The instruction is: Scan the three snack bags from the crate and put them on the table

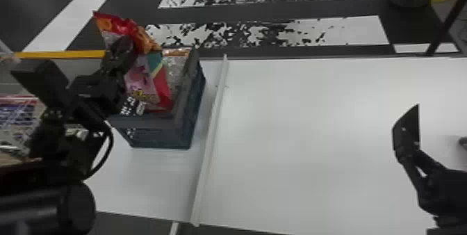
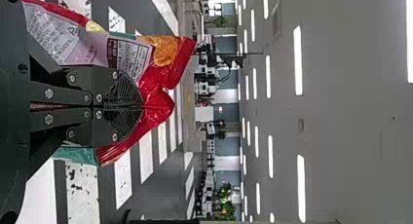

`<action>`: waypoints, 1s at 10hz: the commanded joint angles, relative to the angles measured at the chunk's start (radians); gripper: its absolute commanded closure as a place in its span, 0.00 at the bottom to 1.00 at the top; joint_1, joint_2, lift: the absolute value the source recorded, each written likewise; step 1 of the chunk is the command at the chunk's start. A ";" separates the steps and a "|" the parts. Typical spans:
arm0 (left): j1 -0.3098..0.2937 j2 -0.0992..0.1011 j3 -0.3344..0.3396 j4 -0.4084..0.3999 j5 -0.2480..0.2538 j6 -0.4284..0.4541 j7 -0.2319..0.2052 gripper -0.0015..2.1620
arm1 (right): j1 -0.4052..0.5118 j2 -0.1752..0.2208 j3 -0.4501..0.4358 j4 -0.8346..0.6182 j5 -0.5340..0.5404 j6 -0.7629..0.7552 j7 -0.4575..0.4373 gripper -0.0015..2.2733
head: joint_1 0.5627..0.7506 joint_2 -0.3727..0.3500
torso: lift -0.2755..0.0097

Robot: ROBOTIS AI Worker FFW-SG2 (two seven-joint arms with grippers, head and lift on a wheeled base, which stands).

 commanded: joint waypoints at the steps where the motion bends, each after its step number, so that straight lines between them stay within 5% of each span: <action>1: 0.018 0.003 0.008 -0.034 -0.014 0.009 -0.009 0.99 | 0.000 0.001 0.003 0.001 -0.002 -0.009 0.000 0.05 | 0.70 0.75 | 0.64; 3: 0.038 0.003 0.005 -0.089 -0.105 0.058 -0.017 0.99 | 0.009 0.001 0.003 0.001 -0.005 -0.046 -0.003 0.05 | 0.70 0.75 | 0.64; 5: 0.049 0.005 0.002 -0.089 -0.132 0.048 -0.015 0.99 | 0.018 -0.002 0.000 0.001 -0.006 -0.080 -0.014 0.05 | 0.70 0.75 | 0.64; 8: 0.067 -0.003 0.007 -0.150 -0.126 0.030 0.005 0.99 | 0.029 -0.004 0.001 -0.001 -0.005 -0.108 -0.017 0.05 | 0.70 0.75 | 0.64; 10: 0.087 -0.007 0.044 -0.204 -0.025 0.036 -0.011 0.99 | 0.031 -0.004 0.001 -0.001 -0.005 -0.129 -0.020 0.05 | 0.70 0.74 | 0.64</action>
